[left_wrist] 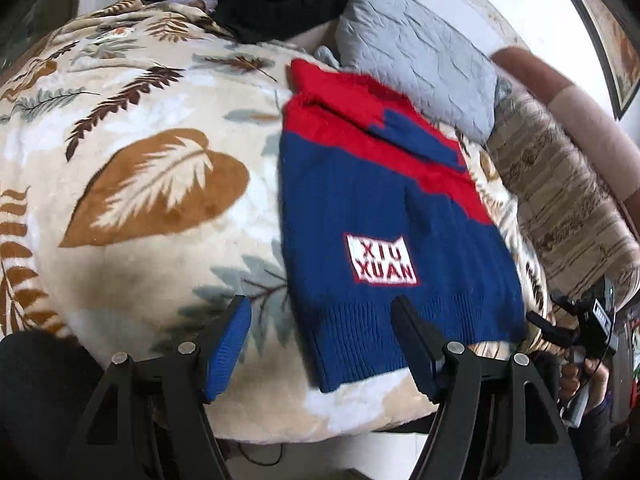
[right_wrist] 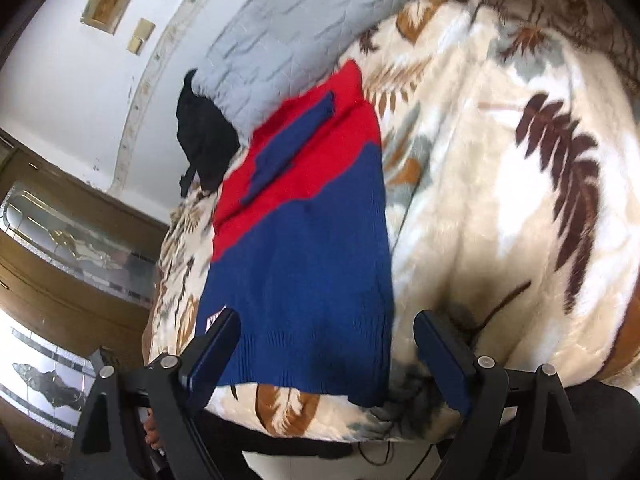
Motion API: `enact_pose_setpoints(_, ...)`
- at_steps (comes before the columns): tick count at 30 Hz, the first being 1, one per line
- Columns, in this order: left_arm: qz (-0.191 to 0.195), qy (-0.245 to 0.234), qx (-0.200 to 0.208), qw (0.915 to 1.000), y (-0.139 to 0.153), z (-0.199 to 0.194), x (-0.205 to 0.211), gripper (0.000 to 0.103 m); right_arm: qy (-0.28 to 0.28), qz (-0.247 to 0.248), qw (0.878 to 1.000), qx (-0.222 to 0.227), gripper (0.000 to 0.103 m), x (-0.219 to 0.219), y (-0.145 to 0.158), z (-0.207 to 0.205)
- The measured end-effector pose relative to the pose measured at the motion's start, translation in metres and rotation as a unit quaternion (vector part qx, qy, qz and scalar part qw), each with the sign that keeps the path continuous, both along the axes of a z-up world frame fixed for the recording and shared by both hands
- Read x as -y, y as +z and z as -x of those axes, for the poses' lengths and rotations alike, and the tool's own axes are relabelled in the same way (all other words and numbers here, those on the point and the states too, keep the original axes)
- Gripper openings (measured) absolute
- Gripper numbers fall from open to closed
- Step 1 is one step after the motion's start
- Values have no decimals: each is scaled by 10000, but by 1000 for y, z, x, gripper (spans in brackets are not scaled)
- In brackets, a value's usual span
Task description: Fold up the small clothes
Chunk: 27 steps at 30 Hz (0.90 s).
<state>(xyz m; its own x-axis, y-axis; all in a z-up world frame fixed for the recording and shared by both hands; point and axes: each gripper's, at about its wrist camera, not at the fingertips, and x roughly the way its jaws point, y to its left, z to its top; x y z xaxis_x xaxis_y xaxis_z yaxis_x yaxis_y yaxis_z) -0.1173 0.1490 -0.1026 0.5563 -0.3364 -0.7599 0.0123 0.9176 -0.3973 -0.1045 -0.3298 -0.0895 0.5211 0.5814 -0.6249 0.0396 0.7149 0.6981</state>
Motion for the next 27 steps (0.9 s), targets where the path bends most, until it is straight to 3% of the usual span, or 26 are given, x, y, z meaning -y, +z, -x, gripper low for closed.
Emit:
enact_pose_setpoints(4, -91, -136, -86, 9998, -3, 3, 9, 73, 229, 78, 9996, -151, 90, -11, -10, 0)
enact_pose_setpoints(7, -139, -173, -460, 9987, -21, -2, 16, 72, 287, 229, 9988, -320, 88, -18, -22, -2)
enact_pose_setpoints(10, -101, -176, -502, 9985, -23, -1, 19, 72, 317, 243, 9987, -322, 69, -20, -19, -1)
enact_pose_setpoints(11, -75, -191, -474, 9987, -22, -1, 20, 72, 358, 210, 9985, -365, 56, -21, -20, -1)
enact_pose_setpoints(14, -45, -234, -527, 9983, -26, -3, 23, 71, 457, 162, 9979, -440, 52, -24, -24, 0)
enact_pose_setpoints(15, -117, -225, -571, 9980, -28, -5, 24, 66, 479, 154, 9975, -502, 52, -26, -28, -1)
enact_pose_setpoints(17, -359, -224, -612, 9972, -28, -7, 25, 18, 376, 49, 9977, -564, 51, -25, -34, -4)
enact_pose_setpoints(18, -276, -289, -693, 9968, -29, -10, 22, 4, 372, 38, 9978, -544, 51, -26, -33, -6)
enact_pose_setpoints(19, -98, -218, -717, 9971, -29, -10, 18, 4, 397, 94, 9977, -535, 48, -29, -33, -7)
enact_pose_setpoints(21, 80, -145, -572, 9982, -19, -9, 11, 4, 480, 266, 9960, -709, 6, -33, -36, -11)
enact_pose_setpoints(24, 270, 113, -84, 9995, 13, 1, -5, 4, 487, 267, 9955, -761, 6, -32, -29, -13)
enact_pose_setpoints(27, 296, 175, -18, 9994, 19, 3, -17, 4, 331, 249, 9988, -267, 6, -19, 12, -4)
